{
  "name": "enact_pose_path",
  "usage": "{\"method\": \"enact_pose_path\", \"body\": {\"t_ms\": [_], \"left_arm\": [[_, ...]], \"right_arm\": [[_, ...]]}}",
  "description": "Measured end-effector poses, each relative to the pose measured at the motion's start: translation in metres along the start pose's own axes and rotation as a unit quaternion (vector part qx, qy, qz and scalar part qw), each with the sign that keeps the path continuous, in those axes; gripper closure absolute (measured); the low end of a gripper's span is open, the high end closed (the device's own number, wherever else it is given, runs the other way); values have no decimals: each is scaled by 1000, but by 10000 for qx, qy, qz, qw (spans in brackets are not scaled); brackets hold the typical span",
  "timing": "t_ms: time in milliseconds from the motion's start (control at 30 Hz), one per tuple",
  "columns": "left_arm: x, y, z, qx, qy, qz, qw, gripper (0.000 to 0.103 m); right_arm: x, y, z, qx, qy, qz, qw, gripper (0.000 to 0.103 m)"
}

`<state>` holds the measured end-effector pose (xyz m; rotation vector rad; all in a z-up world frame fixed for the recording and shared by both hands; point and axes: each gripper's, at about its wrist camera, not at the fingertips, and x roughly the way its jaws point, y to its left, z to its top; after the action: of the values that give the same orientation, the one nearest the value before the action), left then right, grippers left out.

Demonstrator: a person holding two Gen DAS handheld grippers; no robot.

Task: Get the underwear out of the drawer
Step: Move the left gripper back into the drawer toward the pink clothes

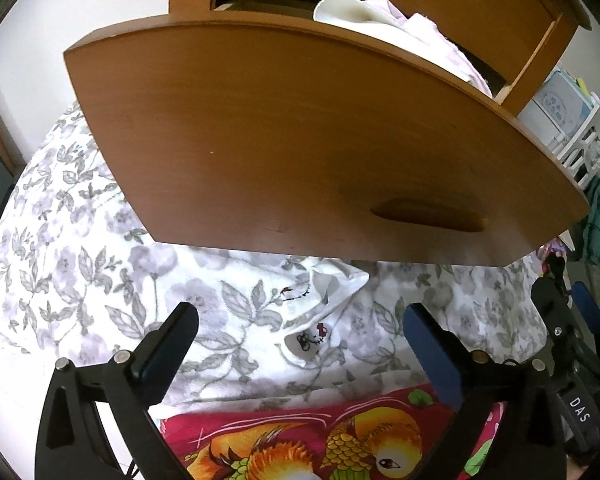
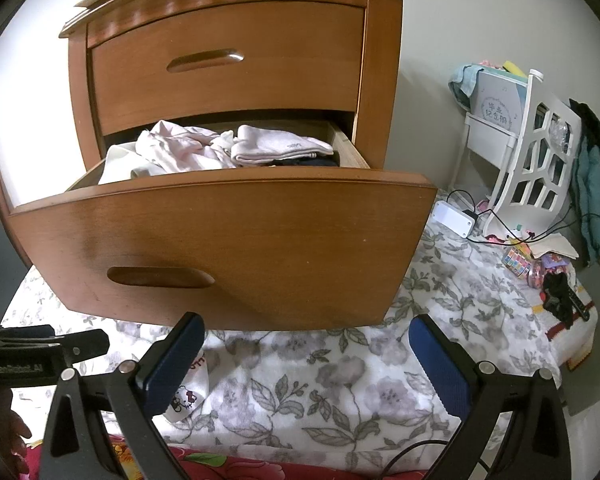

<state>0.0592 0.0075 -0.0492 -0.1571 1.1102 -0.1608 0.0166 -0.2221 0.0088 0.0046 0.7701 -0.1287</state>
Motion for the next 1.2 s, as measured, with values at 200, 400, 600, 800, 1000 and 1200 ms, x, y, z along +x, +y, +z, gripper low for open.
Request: {"method": "enact_pose_path", "body": {"t_ms": [200, 400, 600, 800, 1000, 1200], "left_arm": [[-12, 2, 0, -64, -237, -215, 9995, 1], [-25, -2, 3, 27, -549, -316, 9980, 0], [-48, -9, 8, 145, -796, -715, 9942, 0], [-87, -19, 18, 368, -1344, -653, 9881, 0], [-122, -26, 54, 597, -1540, -400, 9855, 0], [-135, -30, 96, 597, -1572, -186, 9856, 0]], "right_arm": [[0, 0, 0, -2, 15, 2, 10000, 0], [0, 0, 0, -1, 24, 5, 10000, 0], [1, -1, 0, 19, 30, 15, 10000, 0], [1, -1, 0, 32, 36, 25, 10000, 0], [2, -3, 0, 63, 55, 49, 10000, 0], [1, -4, 0, 96, 41, 58, 9999, 0]]}}
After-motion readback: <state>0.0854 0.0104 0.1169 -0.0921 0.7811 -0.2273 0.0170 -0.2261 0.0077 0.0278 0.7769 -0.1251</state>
